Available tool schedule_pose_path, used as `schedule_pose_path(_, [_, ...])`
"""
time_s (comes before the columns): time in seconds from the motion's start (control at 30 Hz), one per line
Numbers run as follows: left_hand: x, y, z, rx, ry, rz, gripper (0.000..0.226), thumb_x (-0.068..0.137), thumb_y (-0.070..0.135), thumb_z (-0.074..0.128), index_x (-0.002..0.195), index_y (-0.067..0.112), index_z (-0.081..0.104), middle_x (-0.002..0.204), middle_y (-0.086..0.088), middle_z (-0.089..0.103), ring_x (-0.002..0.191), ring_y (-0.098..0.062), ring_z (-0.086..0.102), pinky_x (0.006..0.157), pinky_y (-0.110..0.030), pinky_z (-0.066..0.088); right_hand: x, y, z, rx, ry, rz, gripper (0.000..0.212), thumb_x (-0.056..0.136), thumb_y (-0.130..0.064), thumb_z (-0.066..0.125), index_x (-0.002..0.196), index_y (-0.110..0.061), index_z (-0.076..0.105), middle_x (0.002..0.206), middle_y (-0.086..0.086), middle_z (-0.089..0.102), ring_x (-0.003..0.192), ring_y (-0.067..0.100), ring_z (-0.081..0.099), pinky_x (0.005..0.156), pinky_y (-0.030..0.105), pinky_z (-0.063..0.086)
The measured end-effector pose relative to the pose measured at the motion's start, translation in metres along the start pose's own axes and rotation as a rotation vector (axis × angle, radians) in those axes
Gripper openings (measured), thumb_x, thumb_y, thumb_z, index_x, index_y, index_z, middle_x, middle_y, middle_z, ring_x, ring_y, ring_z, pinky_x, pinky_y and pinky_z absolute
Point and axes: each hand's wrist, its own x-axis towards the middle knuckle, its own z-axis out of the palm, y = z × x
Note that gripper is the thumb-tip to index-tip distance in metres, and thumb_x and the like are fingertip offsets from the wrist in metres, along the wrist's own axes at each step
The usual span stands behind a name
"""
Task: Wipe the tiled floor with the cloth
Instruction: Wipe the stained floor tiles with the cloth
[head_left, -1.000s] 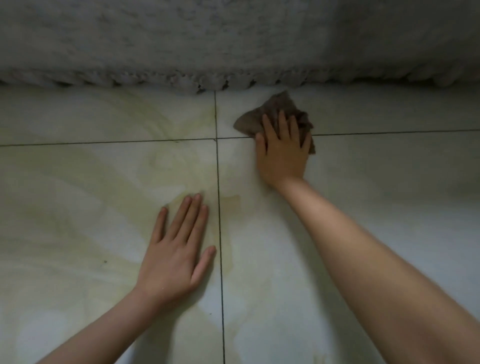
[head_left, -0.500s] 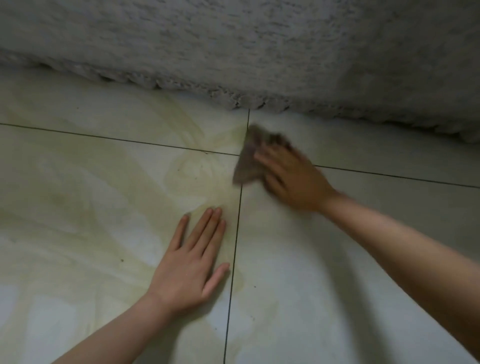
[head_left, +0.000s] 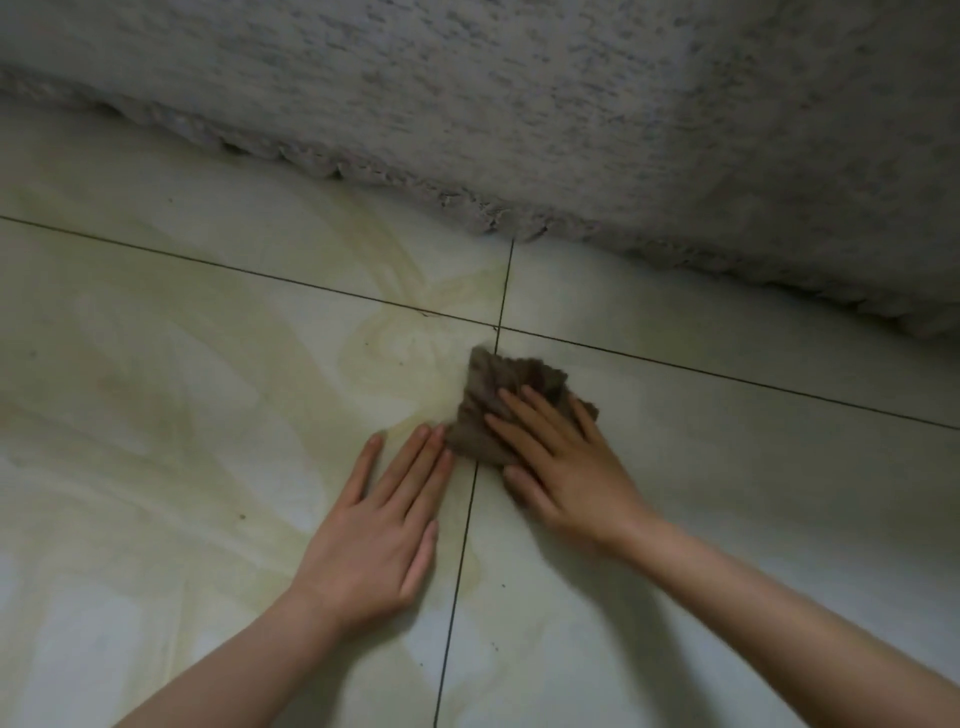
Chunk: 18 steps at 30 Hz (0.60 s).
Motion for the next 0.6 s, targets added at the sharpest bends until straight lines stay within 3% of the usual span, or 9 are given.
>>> schedule_pose_path(0.07, [0.001,0.0,-0.002,0.014,-0.004,-0.008,0.063,0.093,0.033,0.027,0.147,0.0,0.03,0.157,-0.017,0.022,0.146,-0.03,0.021,0.113,-0.054,0.02,0.027,0.029,-0.014,-0.086,-0.033,-0.052,0.051,0.103,-0.04,0.029,0.15,-0.023,0.03,0.16,0.002,0.021,0.149,0.023,0.015,0.12,0.047,0.009])
schedule_pose_path(0.1, [0.001,0.0,-0.002,0.018,-0.008,-0.009,0.063,0.093,0.033,0.027,0.147,0.0,0.03,0.157,-0.017,0.022,0.146,-0.029,0.02,0.113,-0.054,0.02,0.047,0.045,-0.021,-0.129,-0.006,0.008,0.05,0.104,-0.036,0.029,0.152,-0.022,0.024,0.161,0.004,0.017,0.149,0.023,0.012,0.12,0.045,0.009])
schedule_pose_path(0.2, [0.0,0.002,-0.002,-0.002,-0.022,-0.022,0.064,0.093,0.032,0.026,0.148,0.0,0.027,0.158,-0.017,0.019,0.147,-0.028,0.017,0.114,-0.053,0.019,0.102,0.076,-0.038,-0.013,0.139,0.477,0.052,0.106,-0.032,0.026,0.155,-0.02,0.014,0.163,0.004,0.008,0.149,0.02,0.006,0.119,0.044,0.009])
schedule_pose_path(0.27, [0.0,0.002,-0.002,0.004,-0.03,-0.03,0.064,0.093,0.032,0.026,0.149,0.0,0.025,0.159,-0.016,0.017,0.148,-0.027,0.015,0.115,-0.053,0.018,0.113,0.067,-0.034,0.044,0.196,0.624,0.054,0.105,-0.033,0.025,0.155,-0.021,0.009,0.163,0.003,0.003,0.15,0.02,0.002,0.12,0.049,0.004])
schedule_pose_path(0.4, [0.0,0.003,-0.005,0.005,-0.028,-0.036,0.065,0.093,0.033,0.025,0.149,0.0,0.025,0.159,-0.016,0.016,0.148,-0.027,0.014,0.116,-0.052,0.018,0.052,0.013,-0.003,0.007,0.247,0.438,0.05,0.104,-0.033,0.026,0.153,-0.026,0.021,0.162,0.001,0.014,0.15,0.02,0.008,0.12,0.045,0.004])
schedule_pose_path(0.6, [0.0,0.002,-0.003,0.001,-0.045,-0.047,0.065,0.093,0.033,0.024,0.15,0.001,0.023,0.159,-0.015,0.014,0.149,-0.025,0.011,0.116,-0.053,0.017,-0.121,-0.097,0.066,0.005,0.111,0.073,0.048,0.101,-0.038,0.033,0.147,-0.025,0.04,0.157,0.002,0.03,0.146,0.024,0.024,0.114,0.055,0.02])
